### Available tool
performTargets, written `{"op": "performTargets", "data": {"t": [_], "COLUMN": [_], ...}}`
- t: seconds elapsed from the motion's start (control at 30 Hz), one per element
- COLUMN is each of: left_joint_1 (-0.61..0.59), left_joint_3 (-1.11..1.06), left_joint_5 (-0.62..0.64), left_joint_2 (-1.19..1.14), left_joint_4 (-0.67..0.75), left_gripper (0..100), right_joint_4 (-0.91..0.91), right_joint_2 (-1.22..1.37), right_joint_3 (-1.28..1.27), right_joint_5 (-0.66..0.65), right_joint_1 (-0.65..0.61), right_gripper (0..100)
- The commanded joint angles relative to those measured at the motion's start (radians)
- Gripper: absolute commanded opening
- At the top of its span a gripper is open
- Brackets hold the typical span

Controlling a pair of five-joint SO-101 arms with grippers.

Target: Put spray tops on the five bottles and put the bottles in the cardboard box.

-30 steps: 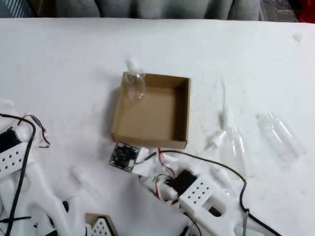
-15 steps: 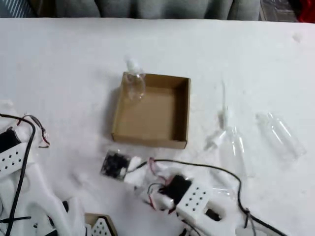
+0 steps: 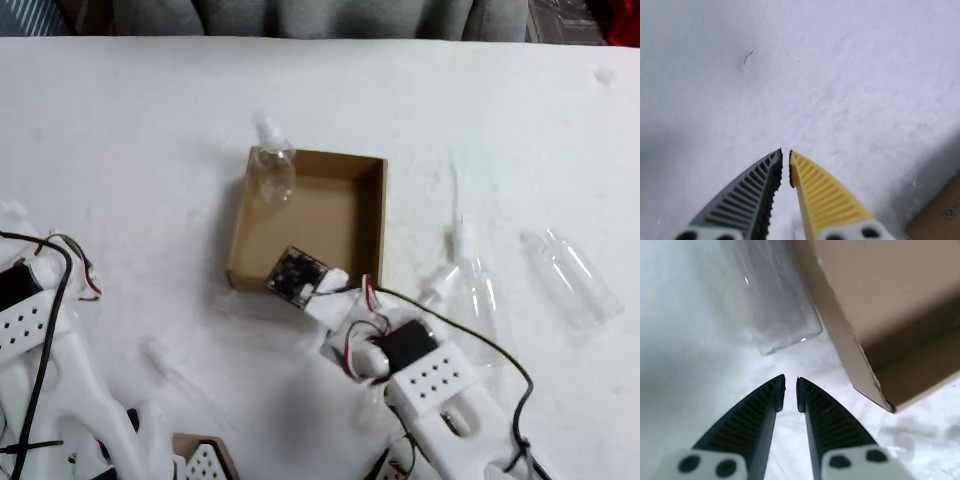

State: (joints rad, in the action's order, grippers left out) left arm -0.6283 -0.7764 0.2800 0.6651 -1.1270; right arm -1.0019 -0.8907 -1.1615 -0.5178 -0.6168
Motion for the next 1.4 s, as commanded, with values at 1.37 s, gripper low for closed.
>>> {"op": "performTargets", "data": {"t": [1.37], "left_joint_1": [-0.008], "left_joint_3": [-0.069], "left_joint_5": [-0.006], "left_joint_2": [-0.001], "left_joint_4": [0.273], "left_gripper": [2], "right_joint_4": [0.249], "right_joint_2": [0.220], "right_joint_3": [0.140], "right_joint_5": [0.213], "right_joint_1": [-0.417], "right_gripper": [15.1]}}
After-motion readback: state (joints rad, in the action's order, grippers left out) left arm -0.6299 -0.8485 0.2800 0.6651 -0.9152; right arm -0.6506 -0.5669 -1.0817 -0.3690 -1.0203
